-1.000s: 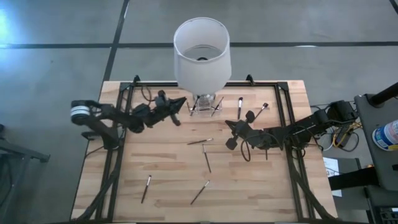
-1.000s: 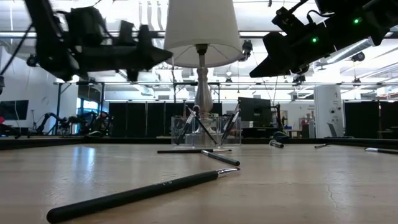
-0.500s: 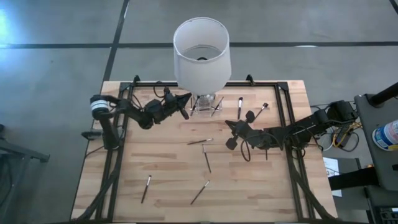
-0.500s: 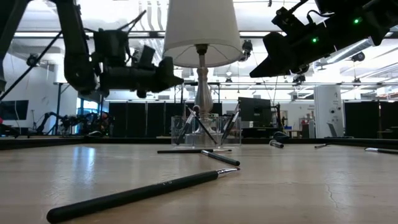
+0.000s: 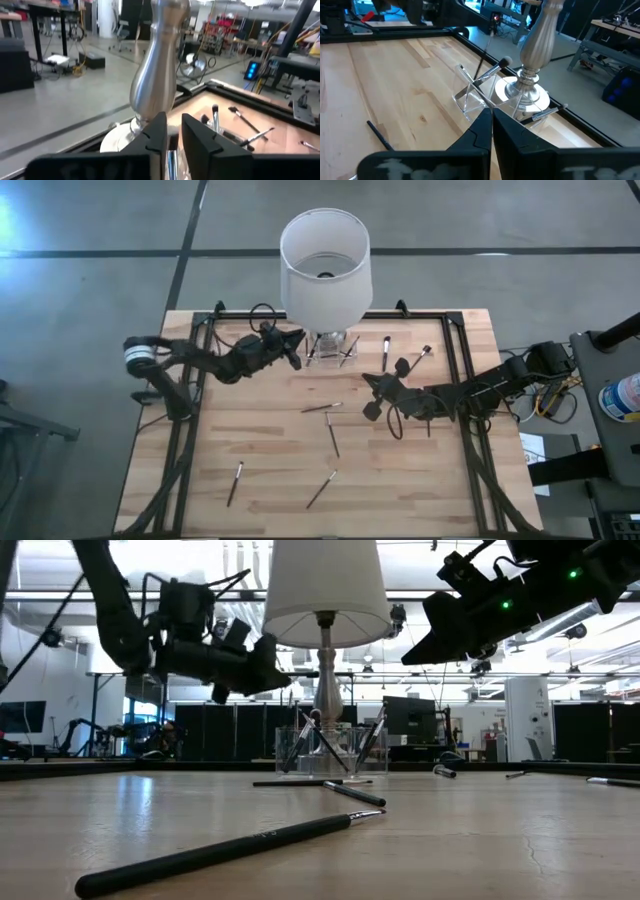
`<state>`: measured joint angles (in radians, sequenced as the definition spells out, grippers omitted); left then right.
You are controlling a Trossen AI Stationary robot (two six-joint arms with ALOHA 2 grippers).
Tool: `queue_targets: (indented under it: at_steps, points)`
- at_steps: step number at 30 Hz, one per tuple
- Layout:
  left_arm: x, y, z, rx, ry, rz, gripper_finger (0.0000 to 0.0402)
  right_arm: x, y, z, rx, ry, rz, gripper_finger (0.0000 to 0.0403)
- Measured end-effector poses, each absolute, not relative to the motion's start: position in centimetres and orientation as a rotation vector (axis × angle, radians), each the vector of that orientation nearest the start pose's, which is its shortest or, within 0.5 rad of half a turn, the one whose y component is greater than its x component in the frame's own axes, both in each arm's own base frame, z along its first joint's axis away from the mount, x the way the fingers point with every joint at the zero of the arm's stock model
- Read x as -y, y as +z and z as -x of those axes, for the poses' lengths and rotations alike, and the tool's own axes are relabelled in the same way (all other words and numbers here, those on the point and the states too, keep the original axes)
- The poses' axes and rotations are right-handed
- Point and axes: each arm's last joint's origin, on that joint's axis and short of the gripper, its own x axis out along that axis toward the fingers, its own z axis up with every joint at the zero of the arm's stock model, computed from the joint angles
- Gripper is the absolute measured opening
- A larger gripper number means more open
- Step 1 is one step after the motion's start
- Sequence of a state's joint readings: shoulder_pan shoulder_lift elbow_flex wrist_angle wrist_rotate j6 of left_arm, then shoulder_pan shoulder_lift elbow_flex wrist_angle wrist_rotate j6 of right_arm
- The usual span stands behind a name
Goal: Put items in baskets/containers
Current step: Put the black eyeshadow brush into the transparent organizer
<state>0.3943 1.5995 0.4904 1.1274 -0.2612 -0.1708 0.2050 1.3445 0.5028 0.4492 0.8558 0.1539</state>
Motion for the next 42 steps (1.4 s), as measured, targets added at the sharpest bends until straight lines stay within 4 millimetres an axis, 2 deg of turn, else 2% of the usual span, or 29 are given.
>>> queue_targets:
  at_steps: [4,7,12,16,20,24,30,36,42]
  points:
    - [-11.3,19.0,-25.3,0.024,0.652,0.17,0.0069,-2.9,18.5,-24.8,-0.293,-0.665,0.052,0.0009]
    - [-10.8,19.9,-24.6,-0.048,0.584,0.139,0.0069,-3.0,18.5,-24.9,-0.297,-0.641,0.047,0.0008]
    - [-8.5,20.6,-22.9,-0.117,0.516,0.108,0.0039,-3.3,18.6,-24.7,-0.304,-0.62,0.057,0.0008]
    - [-5.8,19.8,-20.9,-0.076,0.428,0.101,0.0005,-4.0,19.3,-23.7,-0.308,-0.578,0.023,0.0009]
    - [-3.4,18.5,-18.8,-0.054,0.333,0.101,0.0004,-4.6,19.9,-21.7,-0.383,-0.567,-0.046,0.0008]
    - [-1.9,17.1,-17.3,-0.069,0.261,0.084,0.0001,-5.1,20.7,-19.4,-0.521,-0.63,-0.18,0.0008]
    - [-1.1,15.6,-16.2,-0.103,0.227,0.11,0.0001,-4.7,20.5,-16.3,-0.789,-0.826,-0.51,0.0009]
    - [-1.0,14.5,-15.6,-0.146,0.221,0.12,0.0,-3.5,18.7,-14.3,-0.932,-1.055,-0.632,0.0009]
    - [-1.0,14.5,-15.6,-0.144,0.22,0.12,0.0,-2.3,17.8,-14.2,-0.943,-1.105,-0.694,0.0011]
